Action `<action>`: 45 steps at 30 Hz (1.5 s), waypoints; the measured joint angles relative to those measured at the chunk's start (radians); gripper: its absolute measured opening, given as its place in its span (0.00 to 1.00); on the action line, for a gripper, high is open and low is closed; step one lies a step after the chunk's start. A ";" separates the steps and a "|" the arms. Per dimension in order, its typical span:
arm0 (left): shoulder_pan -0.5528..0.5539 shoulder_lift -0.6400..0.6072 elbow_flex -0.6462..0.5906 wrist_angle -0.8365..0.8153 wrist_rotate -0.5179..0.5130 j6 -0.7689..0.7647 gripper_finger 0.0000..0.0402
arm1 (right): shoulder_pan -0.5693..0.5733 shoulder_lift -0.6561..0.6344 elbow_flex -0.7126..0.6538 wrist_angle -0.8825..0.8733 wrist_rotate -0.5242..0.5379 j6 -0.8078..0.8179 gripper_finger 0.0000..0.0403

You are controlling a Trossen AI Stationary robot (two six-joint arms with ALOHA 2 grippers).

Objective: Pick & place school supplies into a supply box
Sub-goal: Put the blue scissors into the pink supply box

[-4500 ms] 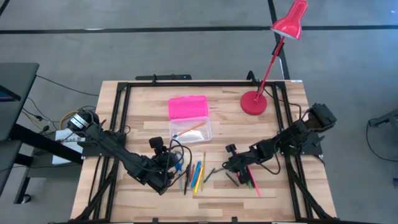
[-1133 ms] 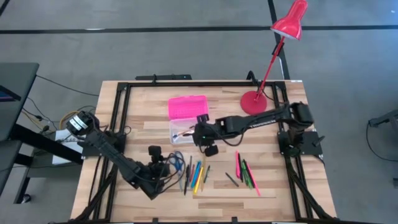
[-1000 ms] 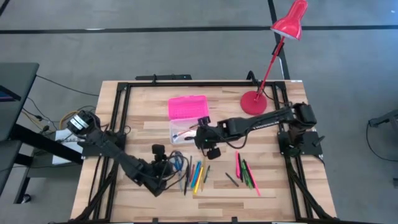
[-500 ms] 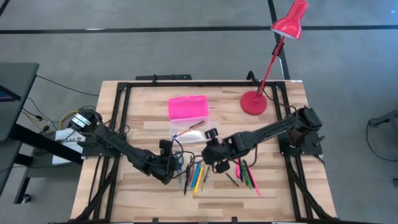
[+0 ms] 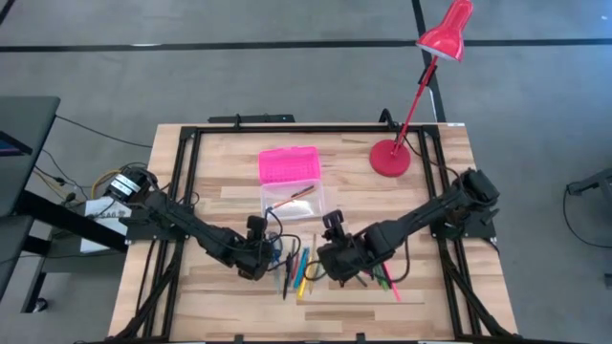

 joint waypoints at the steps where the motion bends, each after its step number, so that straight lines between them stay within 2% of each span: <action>1: 0.000 0.000 0.000 0.001 -0.004 0.014 0.31 | 0.007 0.000 0.000 -0.006 0.008 0.012 0.29; 6: 0.004 0.000 0.000 0.004 -0.020 0.125 0.31 | 0.041 0.000 0.000 -0.076 0.086 0.114 0.29; 14: 0.033 0.000 0.000 0.025 0.035 0.332 0.31 | 0.116 0.000 0.000 -0.150 0.179 0.279 0.29; 24: 0.089 0.000 0.000 0.055 0.111 0.439 0.31 | 0.213 0.001 0.000 -0.162 0.268 0.364 0.29; 31: 0.110 0.000 0.000 0.054 0.134 0.529 0.31 | 0.260 0.001 0.000 -0.233 0.310 0.494 0.29; 37: 0.133 0.000 0.000 0.055 0.177 0.657 0.31 | 0.303 0.001 0.000 -0.284 0.367 0.579 0.29; 45: 0.168 0.000 0.000 0.058 0.221 0.675 0.31 | 0.343 0.001 0.000 -0.281 0.377 0.599 0.29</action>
